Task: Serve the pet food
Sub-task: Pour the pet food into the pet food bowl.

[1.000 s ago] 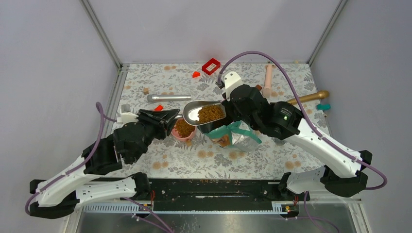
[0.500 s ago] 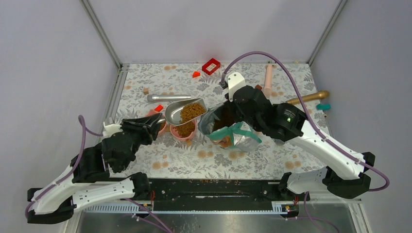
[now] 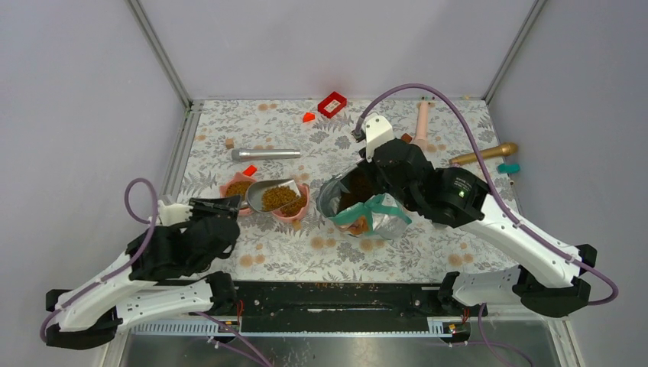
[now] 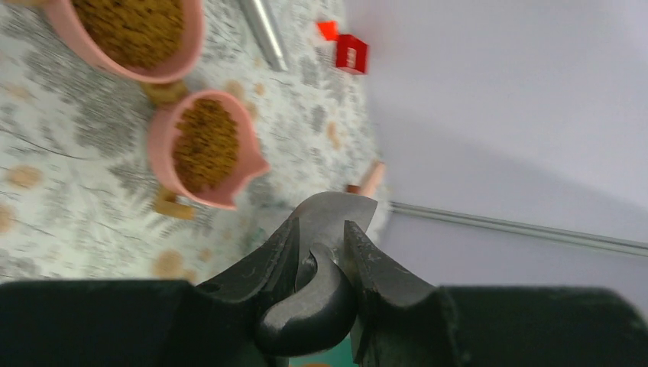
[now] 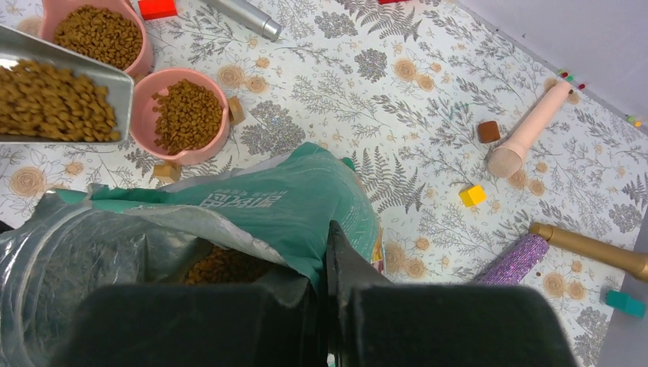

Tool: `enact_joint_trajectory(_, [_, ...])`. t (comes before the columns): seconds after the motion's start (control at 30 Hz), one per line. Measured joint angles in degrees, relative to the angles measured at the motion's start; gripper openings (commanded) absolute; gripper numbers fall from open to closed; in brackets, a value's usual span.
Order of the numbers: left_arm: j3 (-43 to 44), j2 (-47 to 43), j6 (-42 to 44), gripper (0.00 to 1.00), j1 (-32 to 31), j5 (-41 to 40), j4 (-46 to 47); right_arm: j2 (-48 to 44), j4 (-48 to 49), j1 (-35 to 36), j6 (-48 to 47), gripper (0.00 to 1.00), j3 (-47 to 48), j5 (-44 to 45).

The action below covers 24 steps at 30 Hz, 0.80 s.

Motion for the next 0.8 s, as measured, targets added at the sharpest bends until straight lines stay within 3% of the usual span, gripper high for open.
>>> enact_joint_trajectory(0.3, [-0.1, 8.9, -0.4, 0.00, 0.1, -0.9, -10.8, -1.8, 1.8, 0.2, 0.0, 0.00, -2.2, 0.0])
enact_joint_trajectory(0.8, [-0.7, 12.2, -0.6, 0.00, 5.3, -2.4, -12.0, -4.7, 2.5, 0.3, 0.0, 0.00, -4.5, 0.0])
